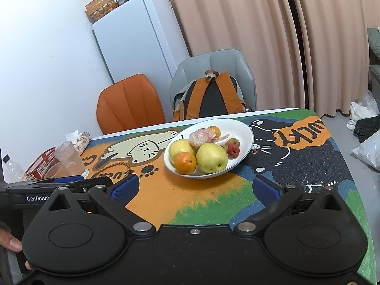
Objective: Organize fruits
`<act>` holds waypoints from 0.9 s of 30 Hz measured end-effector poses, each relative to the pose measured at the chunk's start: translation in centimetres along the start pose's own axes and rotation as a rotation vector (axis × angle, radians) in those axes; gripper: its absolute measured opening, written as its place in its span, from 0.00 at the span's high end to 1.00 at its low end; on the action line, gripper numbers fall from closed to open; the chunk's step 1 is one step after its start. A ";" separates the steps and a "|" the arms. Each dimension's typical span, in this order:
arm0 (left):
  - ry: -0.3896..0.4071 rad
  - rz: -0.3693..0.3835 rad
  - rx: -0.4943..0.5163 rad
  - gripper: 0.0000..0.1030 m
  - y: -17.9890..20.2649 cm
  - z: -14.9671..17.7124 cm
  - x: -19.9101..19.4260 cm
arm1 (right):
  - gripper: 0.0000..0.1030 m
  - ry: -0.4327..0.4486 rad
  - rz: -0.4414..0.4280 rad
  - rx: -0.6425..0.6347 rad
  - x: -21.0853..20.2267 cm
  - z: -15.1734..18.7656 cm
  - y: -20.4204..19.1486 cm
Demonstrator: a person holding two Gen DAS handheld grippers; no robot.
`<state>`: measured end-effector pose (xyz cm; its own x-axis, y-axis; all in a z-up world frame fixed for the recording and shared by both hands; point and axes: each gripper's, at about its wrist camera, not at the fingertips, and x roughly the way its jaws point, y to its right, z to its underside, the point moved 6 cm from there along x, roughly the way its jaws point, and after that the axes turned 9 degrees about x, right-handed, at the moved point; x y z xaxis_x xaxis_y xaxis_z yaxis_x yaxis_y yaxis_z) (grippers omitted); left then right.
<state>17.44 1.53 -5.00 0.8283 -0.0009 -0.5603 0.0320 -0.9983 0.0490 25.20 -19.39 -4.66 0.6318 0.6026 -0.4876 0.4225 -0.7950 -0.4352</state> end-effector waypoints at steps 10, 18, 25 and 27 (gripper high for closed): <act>0.028 -0.019 0.023 0.00 0.4 1.0 -3.5 | 0.00 0.017 -0.002 -0.021 -3.2 1.0 -1.5; 0.031 -0.020 0.046 0.00 0.9 2.1 -5.9 | 0.00 0.028 0.000 -0.018 -5.5 1.9 -2.0; 0.035 -0.015 0.052 0.00 0.8 3.0 -7.5 | 0.00 0.036 -0.015 -0.015 -6.8 2.3 -2.7; 0.042 -0.020 0.052 0.00 0.7 3.1 -7.9 | 0.00 0.038 -0.015 -0.023 -7.1 2.4 -3.0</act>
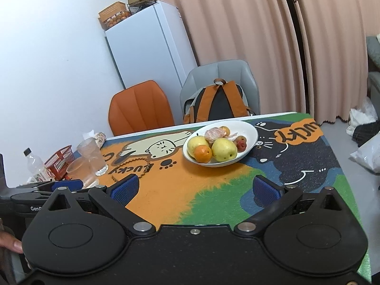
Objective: Organize fruits
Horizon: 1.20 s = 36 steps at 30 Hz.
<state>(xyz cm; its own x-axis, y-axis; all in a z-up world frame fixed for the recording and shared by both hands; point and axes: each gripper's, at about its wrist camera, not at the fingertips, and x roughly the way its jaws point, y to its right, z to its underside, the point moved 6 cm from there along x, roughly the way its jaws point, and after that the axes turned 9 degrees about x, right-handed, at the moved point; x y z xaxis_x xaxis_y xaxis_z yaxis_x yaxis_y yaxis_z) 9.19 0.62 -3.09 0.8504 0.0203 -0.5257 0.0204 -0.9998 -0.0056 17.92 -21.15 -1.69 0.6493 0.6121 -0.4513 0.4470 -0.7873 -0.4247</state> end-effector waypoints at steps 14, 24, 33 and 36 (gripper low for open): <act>0.014 -0.020 -0.016 0.00 -0.9 -0.2 -1.6 | 0.00 -0.013 -0.013 -0.030 -0.4 0.3 -1.8; 0.008 -0.015 -0.017 0.00 -0.9 0.0 -1.8 | 0.00 -0.018 -0.012 -0.039 -0.5 0.5 -2.1; 0.007 -0.012 -0.012 0.00 -0.7 0.0 -1.8 | 0.00 -0.020 -0.006 -0.043 -0.5 0.5 -2.2; 0.005 -0.011 -0.016 0.00 -0.7 0.1 -1.8 | 0.00 -0.020 -0.003 -0.039 -0.5 0.5 -2.1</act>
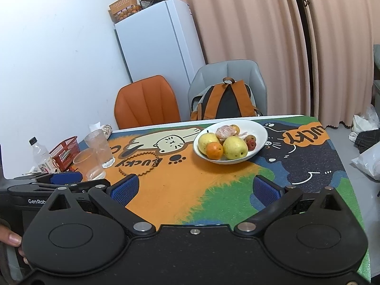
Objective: Organize fruits
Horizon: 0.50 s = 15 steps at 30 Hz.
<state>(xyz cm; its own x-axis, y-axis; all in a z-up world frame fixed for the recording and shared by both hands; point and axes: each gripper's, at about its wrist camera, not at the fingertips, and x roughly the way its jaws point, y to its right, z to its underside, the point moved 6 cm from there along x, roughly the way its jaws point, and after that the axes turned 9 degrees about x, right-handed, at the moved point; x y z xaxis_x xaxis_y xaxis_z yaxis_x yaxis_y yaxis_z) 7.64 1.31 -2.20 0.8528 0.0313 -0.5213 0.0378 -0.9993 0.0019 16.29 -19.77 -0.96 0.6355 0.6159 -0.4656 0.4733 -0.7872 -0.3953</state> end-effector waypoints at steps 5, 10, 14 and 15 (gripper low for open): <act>0.001 -0.005 0.009 0.00 0.1 0.0 0.0 | 0.00 0.003 0.002 -0.004 -0.1 0.0 -0.1; 0.005 -0.005 0.005 0.00 -0.1 0.0 -0.2 | 0.00 0.006 0.000 -0.008 -0.2 -0.1 -0.2; 0.002 -0.003 0.008 0.00 0.0 0.1 -0.2 | 0.00 0.004 0.002 -0.012 -0.1 -0.1 -0.2; 0.002 -0.001 0.010 0.00 0.0 0.1 -0.2 | 0.00 0.004 0.003 -0.011 -0.1 -0.1 -0.2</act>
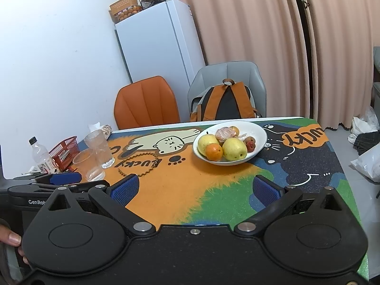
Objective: Organize fruits
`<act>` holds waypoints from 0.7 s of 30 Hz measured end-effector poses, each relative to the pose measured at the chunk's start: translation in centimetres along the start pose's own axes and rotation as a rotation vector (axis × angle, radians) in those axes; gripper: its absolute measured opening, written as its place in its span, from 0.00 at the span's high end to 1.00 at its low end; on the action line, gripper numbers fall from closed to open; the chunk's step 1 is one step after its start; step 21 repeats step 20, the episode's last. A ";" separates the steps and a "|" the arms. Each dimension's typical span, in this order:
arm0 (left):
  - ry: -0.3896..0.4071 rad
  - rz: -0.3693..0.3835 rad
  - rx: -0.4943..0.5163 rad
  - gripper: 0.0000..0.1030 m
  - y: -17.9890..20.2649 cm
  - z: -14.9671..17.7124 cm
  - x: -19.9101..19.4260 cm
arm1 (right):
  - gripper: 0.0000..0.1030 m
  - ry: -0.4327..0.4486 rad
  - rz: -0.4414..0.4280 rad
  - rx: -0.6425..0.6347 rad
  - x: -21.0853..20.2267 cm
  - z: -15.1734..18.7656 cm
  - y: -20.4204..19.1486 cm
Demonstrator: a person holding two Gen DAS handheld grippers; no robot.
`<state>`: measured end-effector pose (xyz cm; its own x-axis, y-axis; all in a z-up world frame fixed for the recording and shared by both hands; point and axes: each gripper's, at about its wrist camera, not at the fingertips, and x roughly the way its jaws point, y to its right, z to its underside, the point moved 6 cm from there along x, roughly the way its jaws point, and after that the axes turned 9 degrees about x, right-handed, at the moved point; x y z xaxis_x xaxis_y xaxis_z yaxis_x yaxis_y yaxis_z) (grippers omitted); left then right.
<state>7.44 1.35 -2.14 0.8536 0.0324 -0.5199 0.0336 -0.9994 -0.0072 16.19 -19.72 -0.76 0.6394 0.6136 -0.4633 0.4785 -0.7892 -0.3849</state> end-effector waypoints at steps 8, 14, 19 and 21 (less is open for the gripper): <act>-0.004 0.005 -0.001 0.00 0.0 0.1 -0.1 | 0.00 0.001 0.006 -0.006 -0.1 0.1 -0.2; 0.002 0.004 -0.001 0.00 0.1 0.0 -0.1 | 0.00 -0.002 0.002 -0.004 0.0 0.2 -0.3; 0.007 0.014 -0.003 0.00 0.3 0.0 0.1 | 0.00 -0.009 0.003 -0.003 0.2 0.2 -0.1; 0.007 0.016 -0.003 0.00 0.3 0.0 0.2 | 0.00 -0.007 0.003 0.001 0.2 0.2 -0.1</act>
